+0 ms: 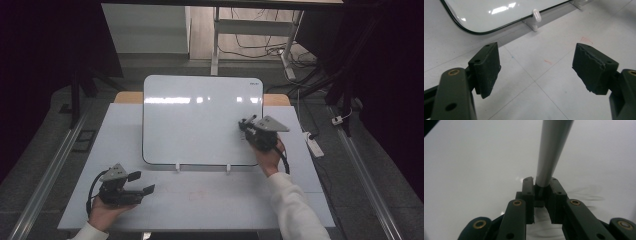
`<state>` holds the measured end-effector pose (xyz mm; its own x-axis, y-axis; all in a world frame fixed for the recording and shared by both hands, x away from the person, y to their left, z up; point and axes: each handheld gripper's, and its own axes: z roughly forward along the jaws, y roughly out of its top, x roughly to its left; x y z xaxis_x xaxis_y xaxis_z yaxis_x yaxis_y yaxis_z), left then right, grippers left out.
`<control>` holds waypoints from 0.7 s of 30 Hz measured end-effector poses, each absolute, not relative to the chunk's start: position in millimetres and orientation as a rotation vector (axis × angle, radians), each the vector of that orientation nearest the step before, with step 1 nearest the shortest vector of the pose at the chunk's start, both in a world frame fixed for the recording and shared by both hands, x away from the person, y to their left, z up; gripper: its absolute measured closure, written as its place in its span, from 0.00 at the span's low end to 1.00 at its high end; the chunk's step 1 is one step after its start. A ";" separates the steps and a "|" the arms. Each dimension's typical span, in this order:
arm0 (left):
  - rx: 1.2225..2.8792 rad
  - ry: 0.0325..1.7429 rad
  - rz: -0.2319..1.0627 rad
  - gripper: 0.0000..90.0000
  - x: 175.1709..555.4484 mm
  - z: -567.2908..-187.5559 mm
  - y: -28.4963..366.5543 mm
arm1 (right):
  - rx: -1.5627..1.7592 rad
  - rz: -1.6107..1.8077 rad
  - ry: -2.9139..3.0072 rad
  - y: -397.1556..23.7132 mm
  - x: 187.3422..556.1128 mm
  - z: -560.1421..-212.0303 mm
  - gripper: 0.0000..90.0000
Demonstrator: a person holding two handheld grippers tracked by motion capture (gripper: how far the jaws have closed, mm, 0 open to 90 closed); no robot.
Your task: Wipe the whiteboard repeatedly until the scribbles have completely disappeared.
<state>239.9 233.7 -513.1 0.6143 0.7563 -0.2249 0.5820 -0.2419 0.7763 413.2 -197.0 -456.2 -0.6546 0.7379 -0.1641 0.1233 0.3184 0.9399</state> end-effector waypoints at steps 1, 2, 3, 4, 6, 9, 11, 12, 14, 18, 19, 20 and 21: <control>1.938 1.065 0.243 0.26 240.3 -513.4 233.9 | 0.694 1.331 2.048 -189.7 408.9 -460.2 0.87; 1.938 1.067 0.242 0.26 240.7 -513.9 234.1 | 0.645 1.305 2.068 -185.4 406.3 -462.4 0.87; 1.941 1.068 0.241 0.26 241.0 -514.4 234.1 | 0.687 1.317 2.036 -191.3 411.9 -457.8 0.87; 1.944 1.067 0.240 0.26 241.1 -514.7 233.9 | 0.687 1.317 2.036 -191.3 411.9 -457.8 0.87; 1.944 1.065 0.241 0.26 240.3 -514.6 233.2 | 0.789 1.363 1.945 -204.5 421.8 -449.8 0.87; 1.942 1.059 0.244 0.26 240.0 -513.2 233.1 | 0.801 1.388 1.961 -203.1 421.5 -451.9 0.87; 1.942 1.066 0.241 0.26 241.1 -513.9 233.0 | 0.673 1.328 2.032 -191.4 414.9 -456.6 0.86; 1.944 1.068 0.240 0.26 241.5 -514.5 232.9 | 0.673 1.328 2.032 -191.4 414.9 -456.6 0.86; 1.947 1.070 0.238 0.26 241.3 -515.2 232.6 | 0.749 1.350 1.965 -202.2 424.0 -449.8 0.87; 1.943 1.065 0.242 0.26 240.1 -513.9 233.2 | 0.829 1.377 1.879 -218.9 434.7 -441.0 0.87; 1.942 1.064 0.242 0.26 240.5 -513.9 233.5 | 0.799 1.363 1.915 -215.8 431.9 -442.4 0.87; 1.940 1.068 0.238 0.26 241.1 -514.3 233.6 | 0.751 1.339 1.945 -212.8 429.0 -444.1 0.87; 1.942 1.069 0.238 0.26 241.6 -515.0 233.5 | 0.717 1.315 1.956 -212.5 428.3 -444.3 0.86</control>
